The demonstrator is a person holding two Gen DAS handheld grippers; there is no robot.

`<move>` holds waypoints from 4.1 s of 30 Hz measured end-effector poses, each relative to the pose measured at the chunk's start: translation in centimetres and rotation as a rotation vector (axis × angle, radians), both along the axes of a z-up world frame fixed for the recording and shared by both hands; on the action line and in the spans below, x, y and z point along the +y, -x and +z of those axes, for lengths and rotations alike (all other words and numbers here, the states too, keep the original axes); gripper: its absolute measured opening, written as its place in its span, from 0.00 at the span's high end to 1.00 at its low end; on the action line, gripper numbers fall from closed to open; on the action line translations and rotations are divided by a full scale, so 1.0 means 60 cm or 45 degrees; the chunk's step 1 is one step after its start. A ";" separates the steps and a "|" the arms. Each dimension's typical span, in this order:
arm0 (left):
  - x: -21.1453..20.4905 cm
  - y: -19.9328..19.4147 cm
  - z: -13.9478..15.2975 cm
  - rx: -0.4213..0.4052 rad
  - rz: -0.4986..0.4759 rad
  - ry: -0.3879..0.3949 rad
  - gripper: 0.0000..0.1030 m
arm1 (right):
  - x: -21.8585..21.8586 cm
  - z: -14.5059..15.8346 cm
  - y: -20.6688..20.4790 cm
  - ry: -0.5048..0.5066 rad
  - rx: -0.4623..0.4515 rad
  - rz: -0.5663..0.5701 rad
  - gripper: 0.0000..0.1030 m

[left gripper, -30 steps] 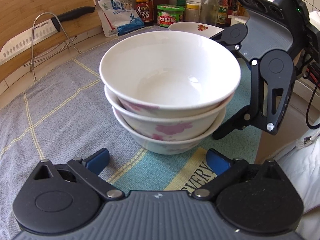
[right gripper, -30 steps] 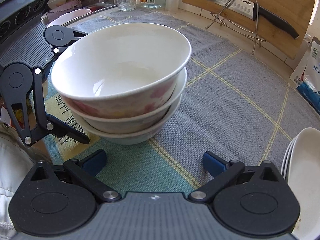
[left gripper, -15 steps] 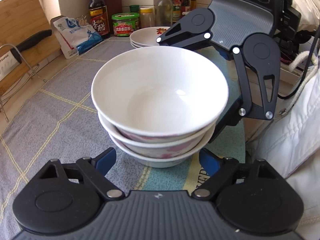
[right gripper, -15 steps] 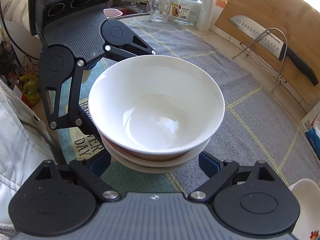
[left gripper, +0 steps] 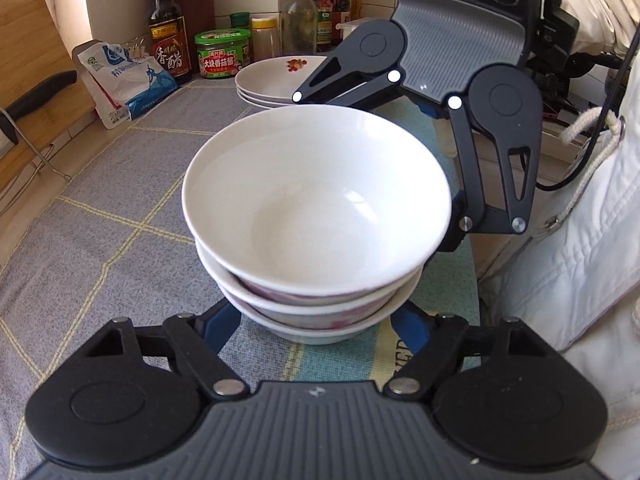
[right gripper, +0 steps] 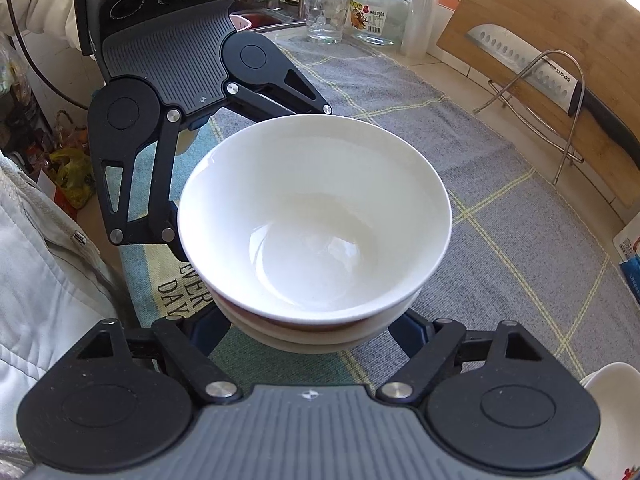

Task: Organize plates and bowls

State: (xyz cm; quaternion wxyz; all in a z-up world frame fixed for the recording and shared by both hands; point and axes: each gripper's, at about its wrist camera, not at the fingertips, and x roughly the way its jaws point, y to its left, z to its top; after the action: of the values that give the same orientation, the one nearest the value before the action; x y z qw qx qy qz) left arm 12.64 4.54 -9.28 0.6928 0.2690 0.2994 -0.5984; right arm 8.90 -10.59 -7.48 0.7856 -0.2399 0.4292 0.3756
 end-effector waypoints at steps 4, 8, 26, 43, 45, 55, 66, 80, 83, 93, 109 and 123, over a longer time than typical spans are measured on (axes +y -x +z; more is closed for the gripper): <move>-0.006 -0.003 0.001 0.004 -0.011 -0.005 0.21 | 0.001 -0.002 -0.003 0.001 0.012 0.004 0.14; -0.010 -0.004 0.001 0.007 -0.021 -0.009 0.21 | 0.000 -0.002 -0.005 0.000 0.021 0.003 0.15; -0.016 0.001 0.008 0.010 0.005 -0.022 0.21 | -0.001 0.009 -0.008 -0.001 0.034 -0.002 0.15; -0.130 -0.014 0.059 -0.053 0.026 0.018 0.21 | -0.122 0.083 -0.016 0.004 -0.041 0.013 0.15; -0.157 -0.018 0.062 -0.067 0.013 0.026 0.21 | -0.144 0.089 -0.017 0.012 -0.053 0.001 0.15; -0.297 -0.051 0.074 -0.116 -0.074 0.067 0.21 | -0.271 0.111 -0.031 0.061 -0.110 -0.102 0.15; -0.410 -0.081 0.048 -0.096 -0.138 0.056 0.21 | -0.382 0.086 -0.040 0.066 -0.076 -0.213 0.15; -0.444 -0.089 0.035 -0.068 -0.127 0.019 0.21 | -0.411 0.064 -0.057 0.038 -0.029 -0.235 0.15; -0.445 -0.090 0.032 -0.054 -0.123 0.010 0.21 | -0.411 0.063 -0.057 0.036 -0.022 -0.235 0.15; -0.436 -0.078 0.032 -0.081 -0.083 0.032 0.07 | -0.408 0.068 -0.052 0.026 -0.086 -0.235 0.00; -0.324 -0.008 0.074 -0.264 0.102 0.317 0.01 | -0.372 0.086 0.005 0.027 -0.134 -0.625 0.00; -0.259 0.026 0.109 -0.052 0.781 0.221 0.01 | -0.278 0.089 0.087 -0.004 -0.136 -1.619 0.00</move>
State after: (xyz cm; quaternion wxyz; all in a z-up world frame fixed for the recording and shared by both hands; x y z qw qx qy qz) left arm 11.06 -11.02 -2.72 0.8671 0.1181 0.3001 -0.3795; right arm 3.66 -27.30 -2.17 0.8756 0.0446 0.4476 -0.1759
